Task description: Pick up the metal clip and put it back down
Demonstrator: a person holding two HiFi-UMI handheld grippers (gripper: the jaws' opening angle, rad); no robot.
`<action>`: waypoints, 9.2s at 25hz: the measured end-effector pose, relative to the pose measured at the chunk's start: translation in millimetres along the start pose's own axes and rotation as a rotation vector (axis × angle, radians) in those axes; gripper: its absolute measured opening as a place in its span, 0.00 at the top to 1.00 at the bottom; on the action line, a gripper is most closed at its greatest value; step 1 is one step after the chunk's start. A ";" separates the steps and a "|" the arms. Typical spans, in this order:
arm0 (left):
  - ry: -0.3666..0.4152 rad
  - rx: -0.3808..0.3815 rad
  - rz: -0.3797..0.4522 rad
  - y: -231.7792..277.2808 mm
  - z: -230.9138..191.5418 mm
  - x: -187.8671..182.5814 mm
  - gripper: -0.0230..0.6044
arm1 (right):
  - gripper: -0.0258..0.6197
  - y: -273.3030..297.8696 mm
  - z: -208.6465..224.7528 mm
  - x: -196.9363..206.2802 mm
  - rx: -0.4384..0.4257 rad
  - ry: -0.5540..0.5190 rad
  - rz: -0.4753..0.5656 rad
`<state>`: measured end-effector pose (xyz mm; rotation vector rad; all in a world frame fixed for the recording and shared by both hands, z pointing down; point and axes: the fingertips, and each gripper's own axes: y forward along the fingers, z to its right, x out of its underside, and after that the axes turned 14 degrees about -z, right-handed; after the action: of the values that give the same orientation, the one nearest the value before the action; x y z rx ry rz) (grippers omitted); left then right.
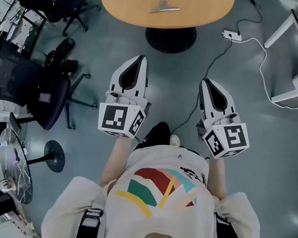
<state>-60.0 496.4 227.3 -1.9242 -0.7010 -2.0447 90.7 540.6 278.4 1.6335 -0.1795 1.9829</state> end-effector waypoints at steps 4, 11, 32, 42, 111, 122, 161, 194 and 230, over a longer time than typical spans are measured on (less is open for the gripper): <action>-0.019 -0.022 0.007 -0.9 -12.4 12.1 0.90 | 0.94 8.2 -1.7 7.7 -0.028 -0.019 -0.009; -0.004 0.019 0.065 53.2 -34.9 9.5 0.90 | 0.93 62.5 19.7 9.0 -0.053 -0.112 -0.069; -0.094 0.106 -0.005 411.0 -302.2 -26.4 0.90 | 0.56 456.6 153.7 -142.0 0.085 -0.254 -0.107; -0.125 0.052 -0.072 489.3 -347.9 -15.2 0.90 | 0.56 536.6 203.3 -130.8 -0.015 -0.131 -0.192; -0.226 -0.116 -0.234 563.7 -409.3 78.2 0.90 | 0.90 736.6 233.5 -18.8 -0.368 -0.249 -0.594; -0.114 -0.087 -0.061 540.2 -385.3 -32.3 0.90 | 0.90 653.6 236.9 -187.6 -0.155 -0.175 -0.213; -0.043 0.009 -0.040 526.9 -336.2 -55.9 0.90 | 0.91 555.5 240.0 -228.0 -0.041 -0.088 -0.026; -0.067 0.036 -0.120 565.6 -351.1 -16.7 0.90 | 0.91 614.0 316.8 -194.9 0.032 -0.025 -0.121; -0.144 0.268 -0.350 794.8 -330.3 129.9 0.90 | 0.58 864.7 656.9 -97.0 0.400 0.035 -0.374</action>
<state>30.9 -328.8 489.1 -1.9086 -1.3558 -1.8814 240.0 -502.1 559.7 1.7134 0.5318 1.8281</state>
